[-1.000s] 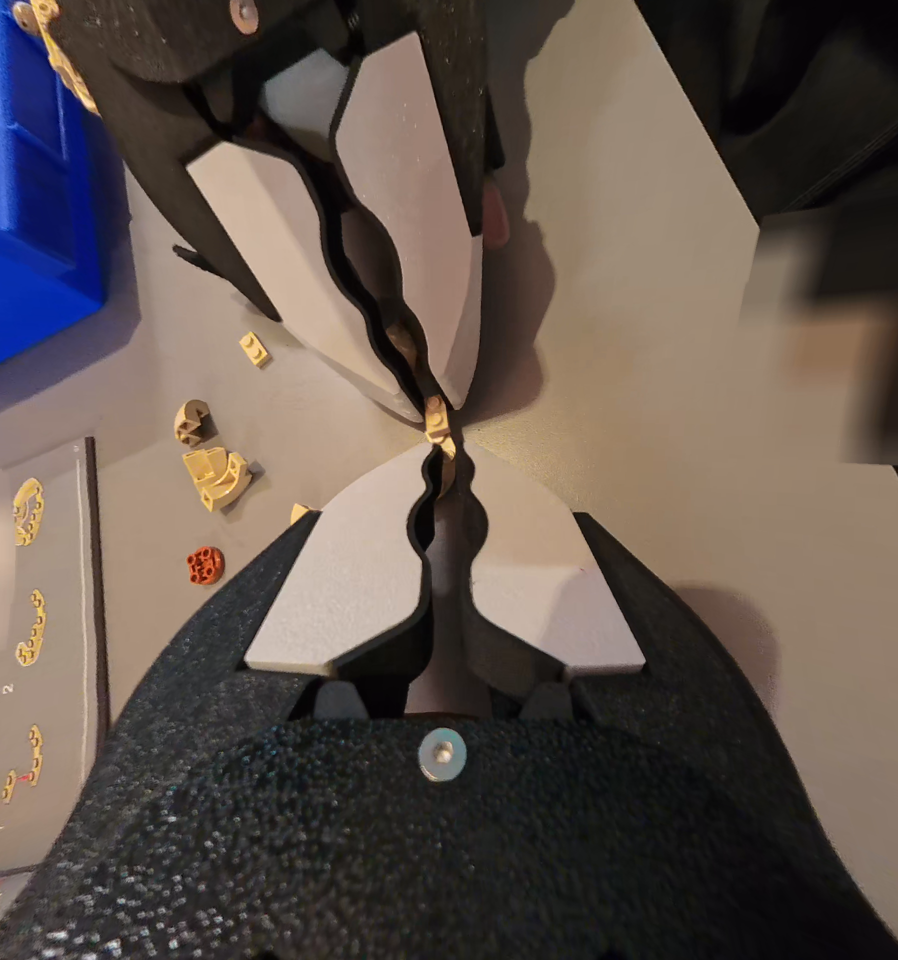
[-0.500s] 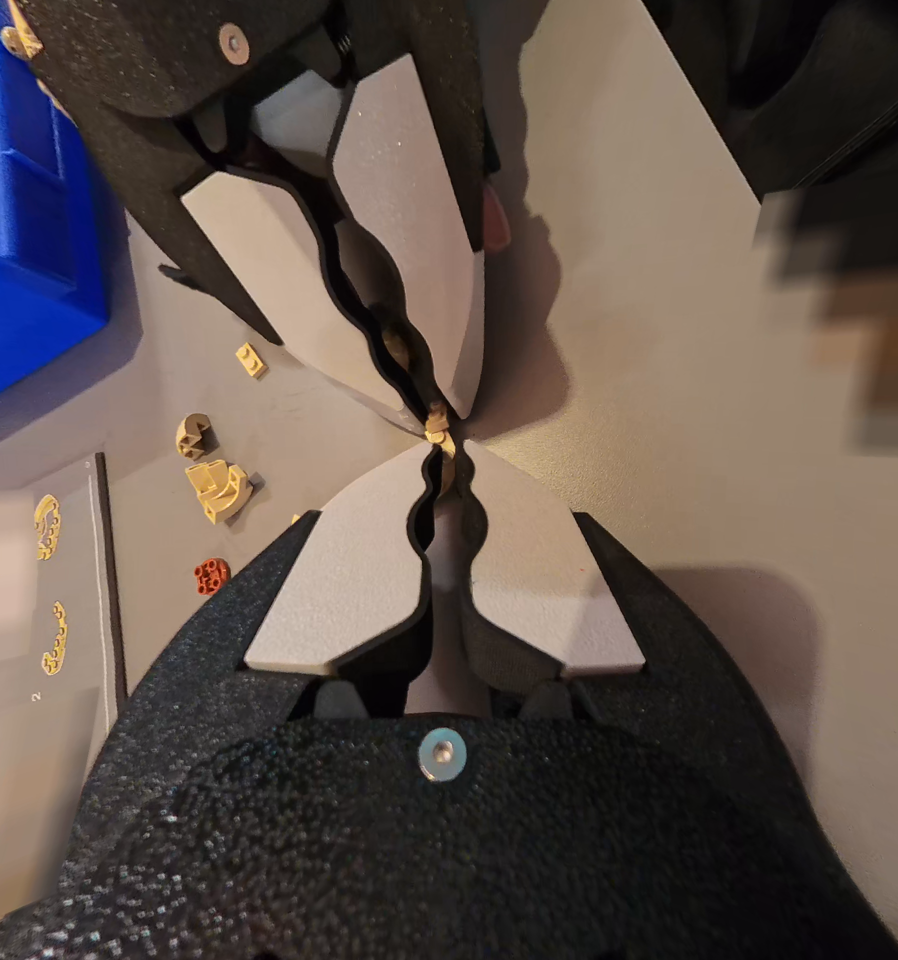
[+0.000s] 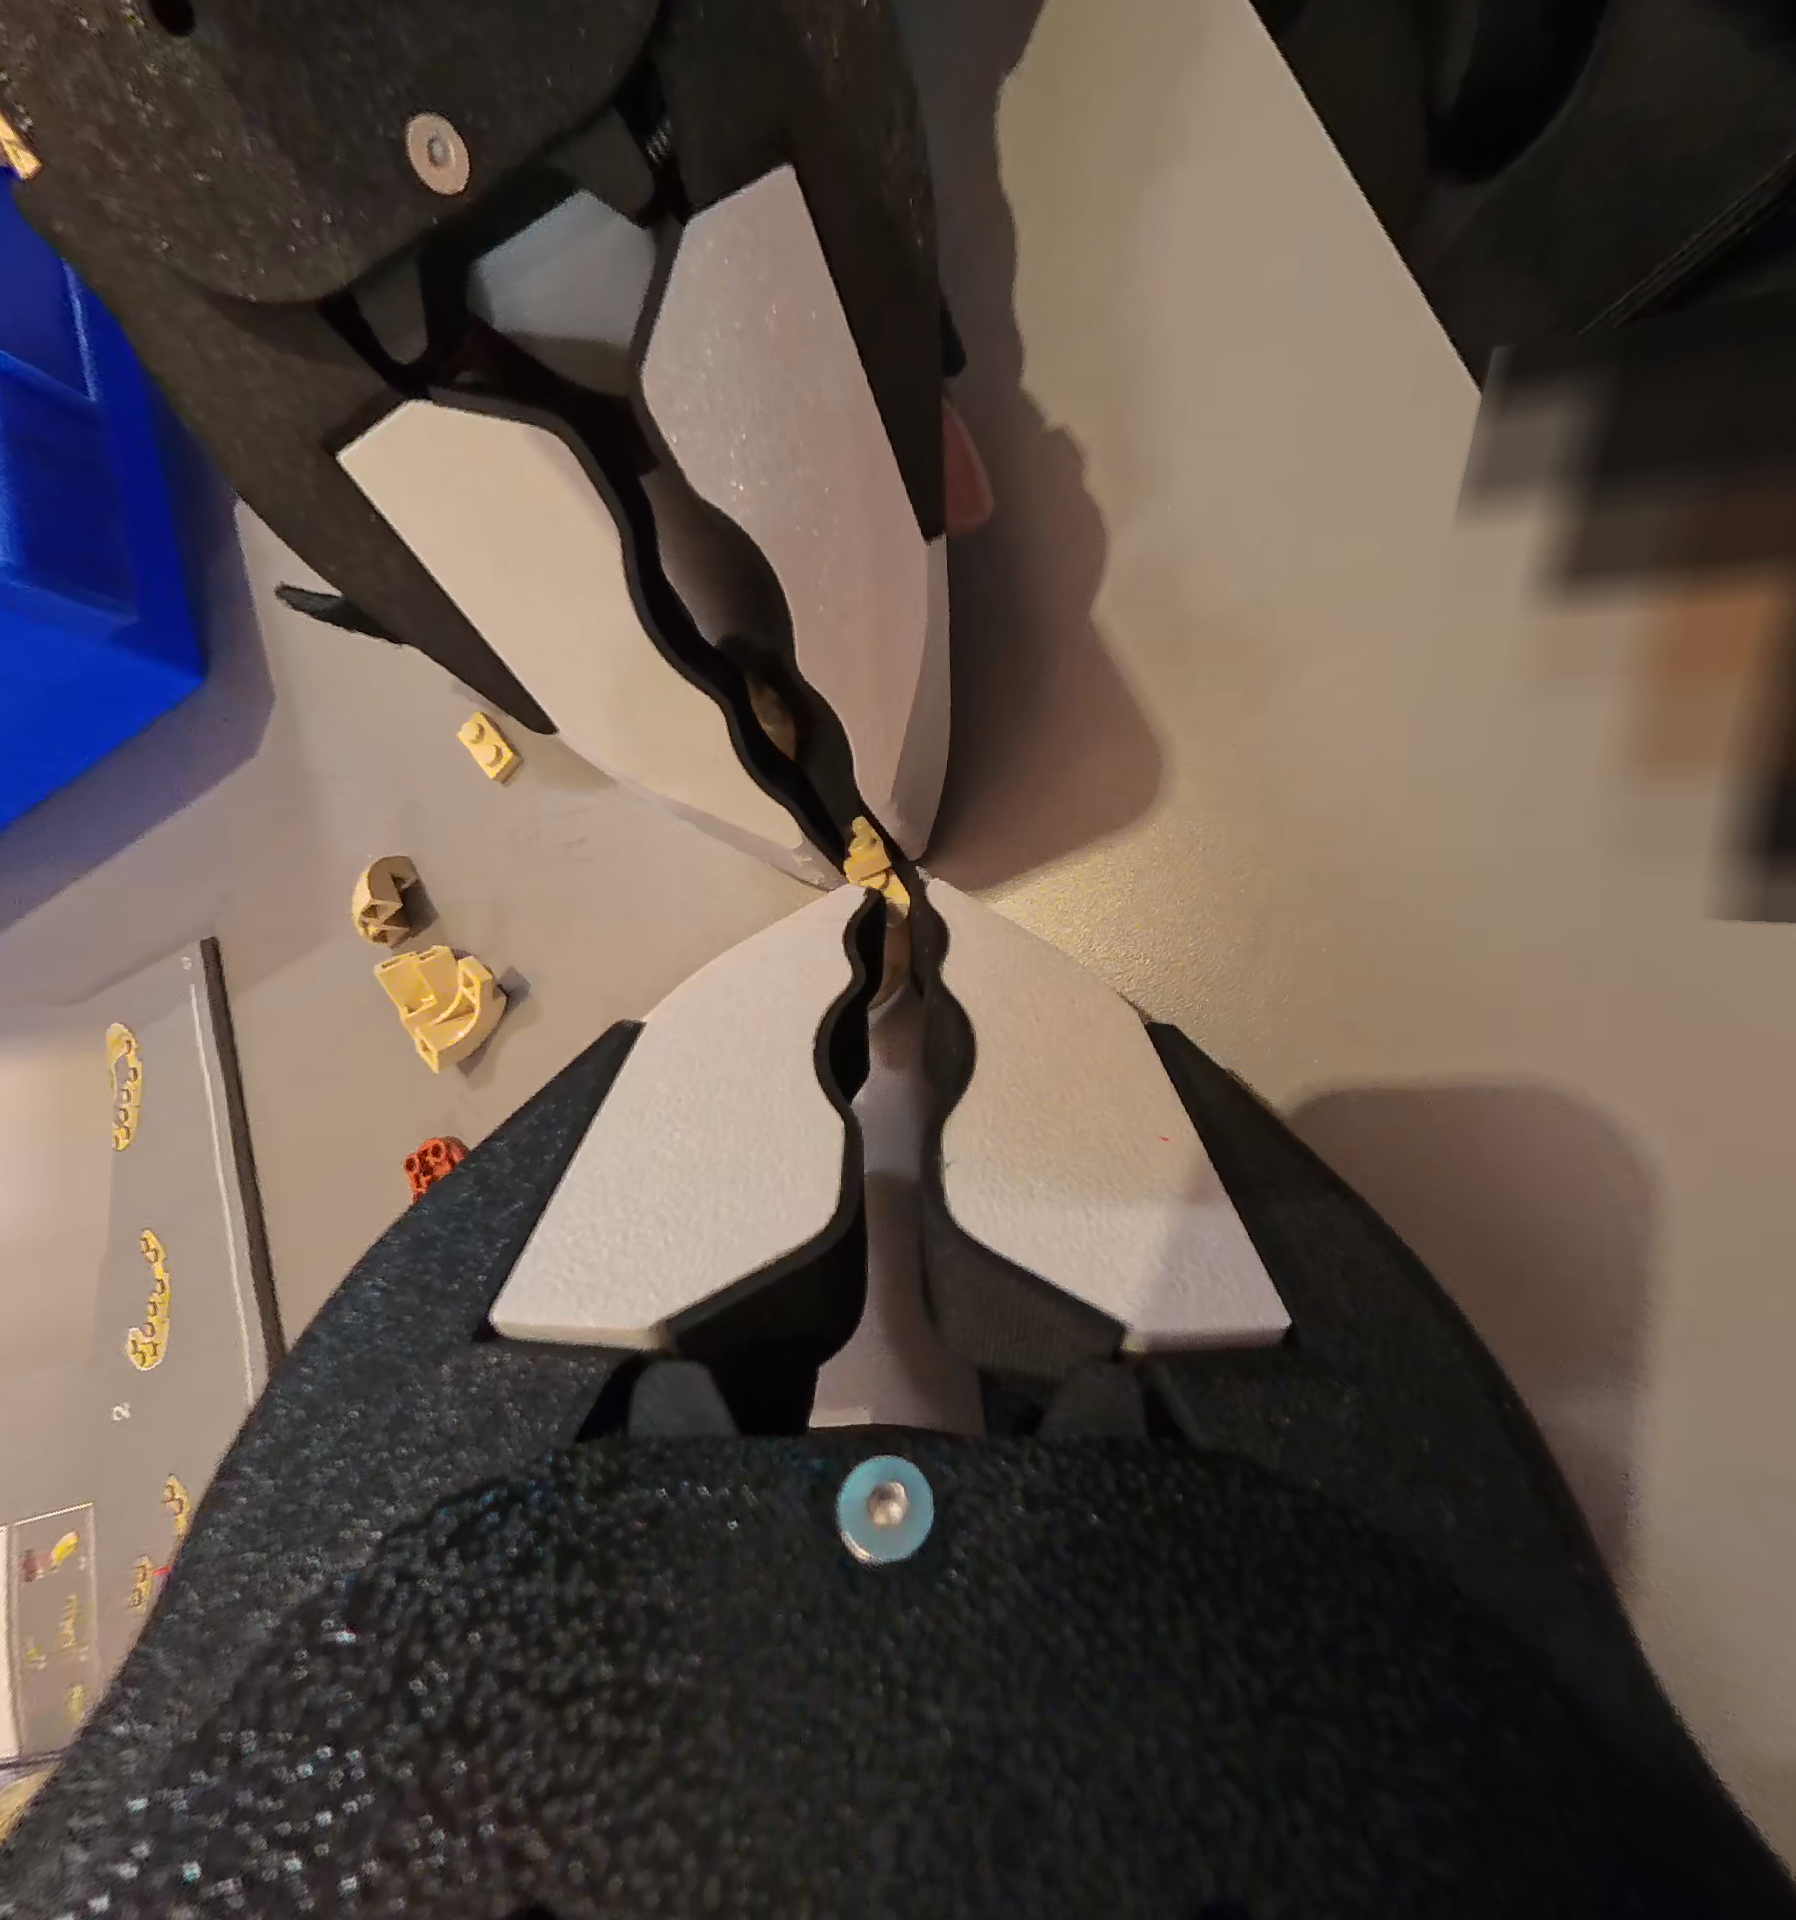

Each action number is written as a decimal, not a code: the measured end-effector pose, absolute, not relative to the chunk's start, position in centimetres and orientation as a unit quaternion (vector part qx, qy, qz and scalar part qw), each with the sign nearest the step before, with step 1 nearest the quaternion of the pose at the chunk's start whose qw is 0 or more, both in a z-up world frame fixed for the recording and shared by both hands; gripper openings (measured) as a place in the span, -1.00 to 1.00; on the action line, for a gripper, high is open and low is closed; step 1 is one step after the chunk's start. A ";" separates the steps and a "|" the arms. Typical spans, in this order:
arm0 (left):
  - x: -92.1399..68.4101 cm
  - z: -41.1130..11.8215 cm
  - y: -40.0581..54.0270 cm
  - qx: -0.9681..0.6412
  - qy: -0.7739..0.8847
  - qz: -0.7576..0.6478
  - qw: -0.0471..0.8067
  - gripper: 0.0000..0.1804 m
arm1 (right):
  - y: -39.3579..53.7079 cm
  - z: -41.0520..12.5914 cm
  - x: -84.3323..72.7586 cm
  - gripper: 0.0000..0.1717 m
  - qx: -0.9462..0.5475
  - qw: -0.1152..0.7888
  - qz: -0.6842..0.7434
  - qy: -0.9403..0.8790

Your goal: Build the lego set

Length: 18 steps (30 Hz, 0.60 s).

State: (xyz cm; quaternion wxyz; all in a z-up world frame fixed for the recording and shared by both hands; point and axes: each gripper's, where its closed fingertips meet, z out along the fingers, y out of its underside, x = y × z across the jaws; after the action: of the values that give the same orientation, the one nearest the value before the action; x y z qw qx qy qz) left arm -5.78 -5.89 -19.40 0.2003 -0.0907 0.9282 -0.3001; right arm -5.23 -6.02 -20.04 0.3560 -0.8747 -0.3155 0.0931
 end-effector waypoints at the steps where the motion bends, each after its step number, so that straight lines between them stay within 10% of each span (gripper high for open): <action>1: -5.8 -19.4 -5.9 -0.089 0.929 -0.299 0.201 -0.96 | -6.0 -20.0 -5.2 -0.91 -0.875 0.356 0.093 -0.316; 18: -6.0 -19.4 -6.2 -0.087 0.926 -0.316 0.188 -0.97 | -5.9 -20.0 -5.3 -0.91 -0.868 0.363 0.074 -0.331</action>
State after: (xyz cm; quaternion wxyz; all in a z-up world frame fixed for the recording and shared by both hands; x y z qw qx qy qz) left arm -5.98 -6.16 -19.40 0.1879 -0.0866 0.9259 -0.3161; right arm -5.31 -5.88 -20.00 0.3627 -0.8682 -0.3305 0.0739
